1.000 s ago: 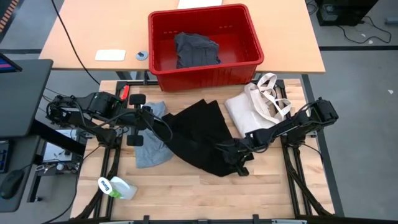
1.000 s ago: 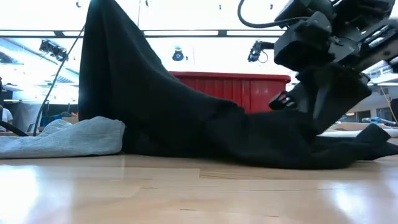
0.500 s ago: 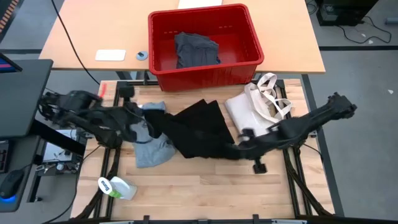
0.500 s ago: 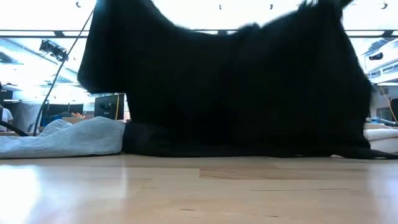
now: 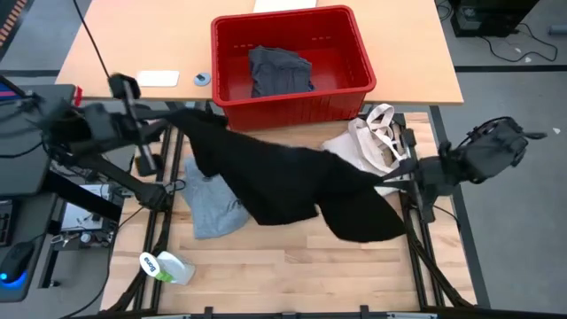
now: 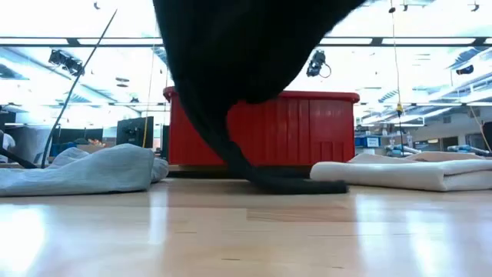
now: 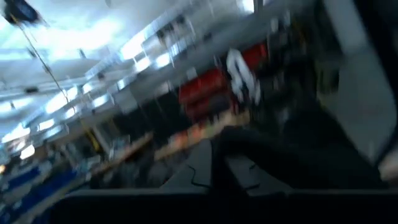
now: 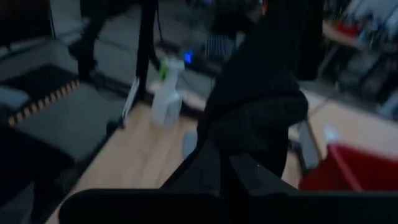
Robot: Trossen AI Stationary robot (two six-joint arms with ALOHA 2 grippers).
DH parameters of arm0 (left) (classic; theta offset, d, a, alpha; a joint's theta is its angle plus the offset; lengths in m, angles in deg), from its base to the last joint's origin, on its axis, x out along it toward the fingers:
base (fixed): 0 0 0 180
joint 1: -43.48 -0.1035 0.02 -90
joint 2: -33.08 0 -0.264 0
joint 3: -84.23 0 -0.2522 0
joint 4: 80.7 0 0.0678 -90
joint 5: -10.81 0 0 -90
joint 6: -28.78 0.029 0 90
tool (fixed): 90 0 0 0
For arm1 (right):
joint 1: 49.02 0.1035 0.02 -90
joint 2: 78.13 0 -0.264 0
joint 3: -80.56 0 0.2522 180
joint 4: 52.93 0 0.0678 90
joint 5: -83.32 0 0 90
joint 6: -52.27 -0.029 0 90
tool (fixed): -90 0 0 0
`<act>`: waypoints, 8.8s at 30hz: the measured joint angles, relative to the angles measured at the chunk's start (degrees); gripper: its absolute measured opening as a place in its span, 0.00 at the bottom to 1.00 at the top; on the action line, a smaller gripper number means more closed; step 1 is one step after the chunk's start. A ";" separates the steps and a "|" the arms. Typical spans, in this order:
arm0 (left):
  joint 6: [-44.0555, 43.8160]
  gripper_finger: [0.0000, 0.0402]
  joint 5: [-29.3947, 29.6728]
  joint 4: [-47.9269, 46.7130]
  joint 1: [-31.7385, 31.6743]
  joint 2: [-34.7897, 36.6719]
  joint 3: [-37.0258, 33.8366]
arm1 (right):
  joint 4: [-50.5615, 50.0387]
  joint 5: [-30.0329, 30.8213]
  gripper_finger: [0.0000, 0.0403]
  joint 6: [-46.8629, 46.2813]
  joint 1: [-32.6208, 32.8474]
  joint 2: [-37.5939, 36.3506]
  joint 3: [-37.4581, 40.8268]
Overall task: Fold Laundry from Bin
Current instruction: Fold the black shirt
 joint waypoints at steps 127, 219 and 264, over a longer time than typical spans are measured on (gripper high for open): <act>11.77 0.03 18.44 12.80 2.66 -50.16 37.48 | 73.89 62.20 0.02 42.50 13.36 21.80 -1.53; -22.36 0.56 -31.72 34.35 -53.18 -20.70 -43.62 | 10.05 3.06 0.55 -6.23 -51.39 15.28 37.14; -78.35 0.87 -38.16 -30.58 -0.40 -19.06 -42.32 | 26.09 3.69 0.72 -29.55 -26.18 14.65 46.18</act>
